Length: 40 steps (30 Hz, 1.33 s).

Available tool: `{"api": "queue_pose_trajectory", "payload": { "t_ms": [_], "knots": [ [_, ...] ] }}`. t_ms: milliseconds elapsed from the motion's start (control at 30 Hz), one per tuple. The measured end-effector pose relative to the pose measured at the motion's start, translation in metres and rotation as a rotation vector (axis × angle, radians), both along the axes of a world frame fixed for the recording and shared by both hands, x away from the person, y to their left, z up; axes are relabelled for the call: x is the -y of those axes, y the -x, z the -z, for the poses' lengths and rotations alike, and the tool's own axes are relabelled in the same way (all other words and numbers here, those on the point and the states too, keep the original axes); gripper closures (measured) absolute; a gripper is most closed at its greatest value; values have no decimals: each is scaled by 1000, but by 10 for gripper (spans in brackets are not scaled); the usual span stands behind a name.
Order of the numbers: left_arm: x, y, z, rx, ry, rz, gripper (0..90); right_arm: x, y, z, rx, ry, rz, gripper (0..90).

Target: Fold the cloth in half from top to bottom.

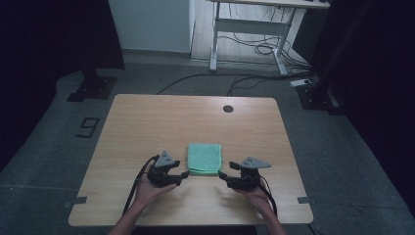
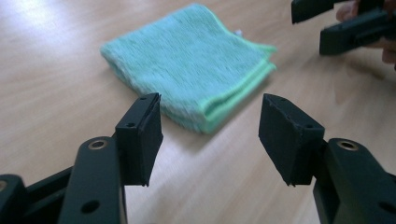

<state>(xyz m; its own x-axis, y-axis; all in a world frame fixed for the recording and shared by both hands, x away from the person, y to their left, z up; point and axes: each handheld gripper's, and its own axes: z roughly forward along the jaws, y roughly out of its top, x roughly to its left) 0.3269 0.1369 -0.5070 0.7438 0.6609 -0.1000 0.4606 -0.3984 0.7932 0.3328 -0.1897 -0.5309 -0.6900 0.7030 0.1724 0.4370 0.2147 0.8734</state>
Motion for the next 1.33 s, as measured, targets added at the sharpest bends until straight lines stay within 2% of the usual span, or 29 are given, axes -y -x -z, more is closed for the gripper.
{"api": "queue_pose_trajectory", "payload": {
  "t_ms": [333, 500, 633, 767, 1333],
  "knots": [
    [-17, 30, 1, 8, 0, 5, 387, 15, 28, 7, -16, 21, -2, 313],
    [-27, 42, 7, -5, -1, -8, 386, 20, 41, 12, -26, 27, -2, 311],
    [-32, 43, 14, -20, -16, -33, 389, 24, 46, 17, -38, 38, 9, 310],
    [-31, 43, 16, -21, -23, -38, 390, 26, 47, 20, -52, 36, 17, 308],
    [-32, 43, 23, -34, -23, -59, 394, 28, 47, 16, -30, 16, 23, 308]
  ]
}}
